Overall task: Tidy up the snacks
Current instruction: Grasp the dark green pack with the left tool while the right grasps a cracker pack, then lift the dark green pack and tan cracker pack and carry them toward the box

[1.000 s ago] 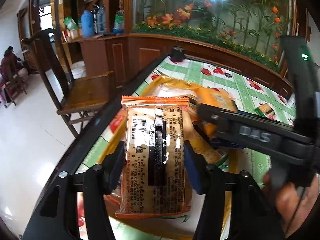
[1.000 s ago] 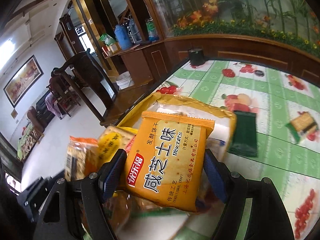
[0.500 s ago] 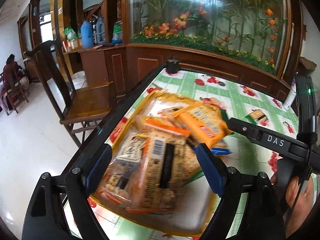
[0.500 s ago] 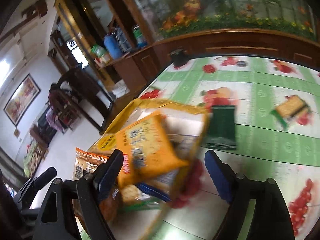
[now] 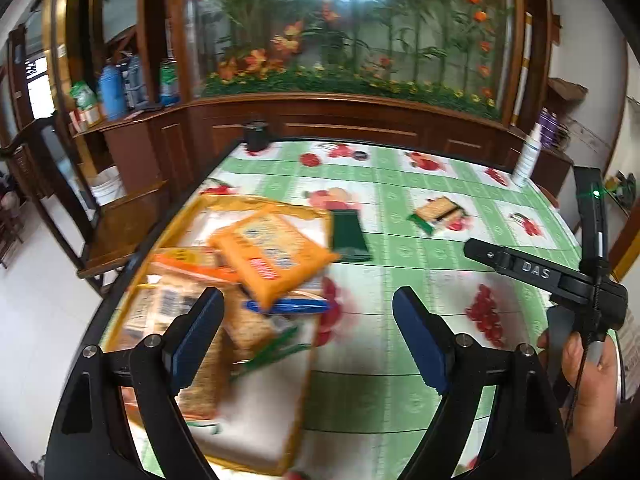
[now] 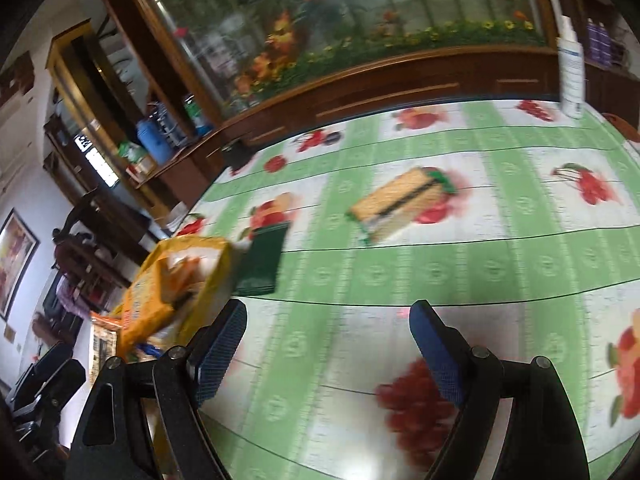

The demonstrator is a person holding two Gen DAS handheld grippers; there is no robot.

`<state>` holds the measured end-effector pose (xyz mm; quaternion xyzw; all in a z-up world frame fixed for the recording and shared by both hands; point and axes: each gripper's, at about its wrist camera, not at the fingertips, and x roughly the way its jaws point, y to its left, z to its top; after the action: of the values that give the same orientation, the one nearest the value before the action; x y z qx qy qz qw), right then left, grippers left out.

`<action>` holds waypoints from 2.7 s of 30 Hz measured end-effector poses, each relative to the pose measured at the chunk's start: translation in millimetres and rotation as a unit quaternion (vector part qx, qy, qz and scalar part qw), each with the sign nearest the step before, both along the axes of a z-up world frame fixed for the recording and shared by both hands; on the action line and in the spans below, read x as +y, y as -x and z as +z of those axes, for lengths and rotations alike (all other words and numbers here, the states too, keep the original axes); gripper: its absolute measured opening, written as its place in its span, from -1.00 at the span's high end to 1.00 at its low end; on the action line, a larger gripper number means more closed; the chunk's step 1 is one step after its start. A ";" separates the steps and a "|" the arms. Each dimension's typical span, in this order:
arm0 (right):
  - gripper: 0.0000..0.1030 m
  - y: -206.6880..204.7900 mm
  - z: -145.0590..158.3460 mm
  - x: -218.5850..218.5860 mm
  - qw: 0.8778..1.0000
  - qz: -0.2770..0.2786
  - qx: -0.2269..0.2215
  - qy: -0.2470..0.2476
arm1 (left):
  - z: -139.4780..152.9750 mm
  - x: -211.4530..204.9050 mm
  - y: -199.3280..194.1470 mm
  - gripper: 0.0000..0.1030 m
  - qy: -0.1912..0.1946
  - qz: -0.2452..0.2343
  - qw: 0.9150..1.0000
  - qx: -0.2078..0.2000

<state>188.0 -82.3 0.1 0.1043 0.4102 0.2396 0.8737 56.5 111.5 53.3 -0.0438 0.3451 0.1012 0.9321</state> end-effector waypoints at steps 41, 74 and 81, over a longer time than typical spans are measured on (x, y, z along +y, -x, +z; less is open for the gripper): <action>-0.67 -125.4 -43.8 10.3 0.995 -0.075 0.047 0.047 | -103.6 -17.5 -217.6 -0.96 -0.012 0.017 0.993 0.115; -0.70 -120.1 -42.2 -26.6 0.992 -0.036 0.036 0.117 | -104.2 -27.6 -219.3 -0.72 0.017 -0.016 0.993 0.118; -0.72 -131.9 -42.4 -6.7 0.993 -0.042 0.041 0.104 | -105.2 -26.3 -223.0 -0.76 0.023 0.002 0.993 0.113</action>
<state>319.9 -89.0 -42.3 0.0398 0.4638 0.1540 0.8715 279.5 85.2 -51.9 -0.0546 0.4503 0.0996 0.8856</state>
